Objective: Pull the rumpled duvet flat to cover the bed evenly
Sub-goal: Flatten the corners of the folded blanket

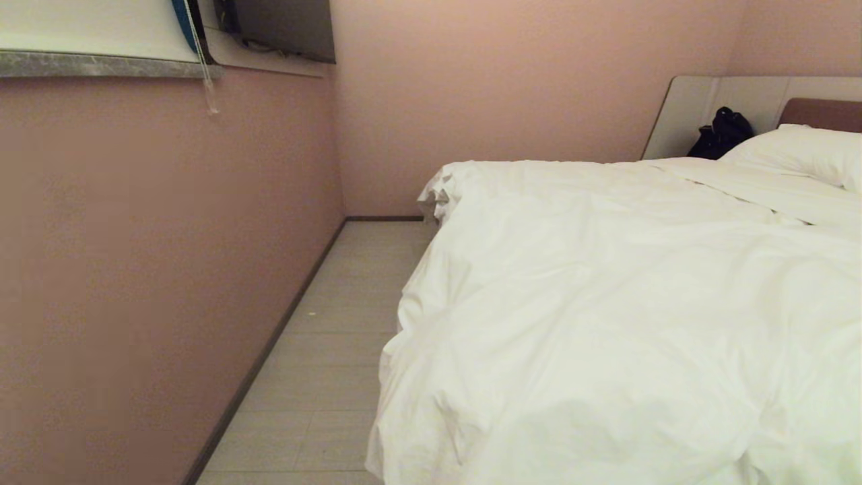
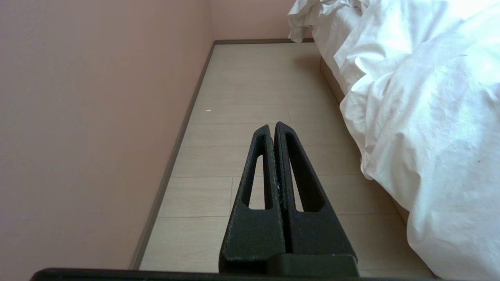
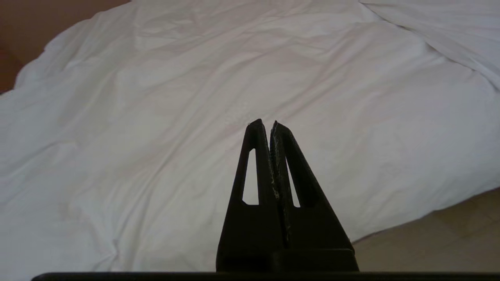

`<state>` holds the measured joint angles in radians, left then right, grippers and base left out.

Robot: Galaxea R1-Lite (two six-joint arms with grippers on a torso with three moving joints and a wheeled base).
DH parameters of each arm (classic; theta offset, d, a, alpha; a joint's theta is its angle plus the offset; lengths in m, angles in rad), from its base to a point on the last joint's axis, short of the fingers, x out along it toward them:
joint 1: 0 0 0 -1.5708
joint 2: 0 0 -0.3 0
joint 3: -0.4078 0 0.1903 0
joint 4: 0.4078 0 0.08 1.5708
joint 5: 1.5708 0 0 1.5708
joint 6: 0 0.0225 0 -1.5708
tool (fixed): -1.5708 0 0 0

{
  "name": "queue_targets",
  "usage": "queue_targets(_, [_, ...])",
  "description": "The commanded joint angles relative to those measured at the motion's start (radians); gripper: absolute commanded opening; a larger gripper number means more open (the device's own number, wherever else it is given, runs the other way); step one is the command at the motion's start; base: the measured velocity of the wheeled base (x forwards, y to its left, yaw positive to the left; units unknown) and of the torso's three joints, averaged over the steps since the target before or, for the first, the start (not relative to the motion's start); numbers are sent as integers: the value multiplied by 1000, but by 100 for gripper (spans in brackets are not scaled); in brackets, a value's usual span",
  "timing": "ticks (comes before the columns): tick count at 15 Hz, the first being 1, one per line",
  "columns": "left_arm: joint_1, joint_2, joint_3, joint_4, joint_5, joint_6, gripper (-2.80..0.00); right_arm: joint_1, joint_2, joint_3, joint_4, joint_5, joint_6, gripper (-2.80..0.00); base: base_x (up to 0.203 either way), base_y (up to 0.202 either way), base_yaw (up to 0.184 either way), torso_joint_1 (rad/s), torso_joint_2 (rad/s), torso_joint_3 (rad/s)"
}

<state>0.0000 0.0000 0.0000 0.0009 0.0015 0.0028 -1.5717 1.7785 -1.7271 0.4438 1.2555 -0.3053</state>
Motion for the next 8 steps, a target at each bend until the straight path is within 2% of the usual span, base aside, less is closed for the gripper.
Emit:
queue_targets(1, [0, 0, 0, -1, 0, 0, -280, 9, 0, -13, -80, 7, 18, -280, 0, 0, 0, 0, 0, 0])
queue_targets(4, [0, 0, 0, -1, 0, 0, -280, 12, 25, 1, -293, 8, 18, -280, 0, 0, 0, 0, 0, 0])
queue_targets(8, [0, 0, 0, 1, 0, 0, -280, 12, 59, 163, -477, 41, 21, -280, 0, 0, 0, 0, 0, 0])
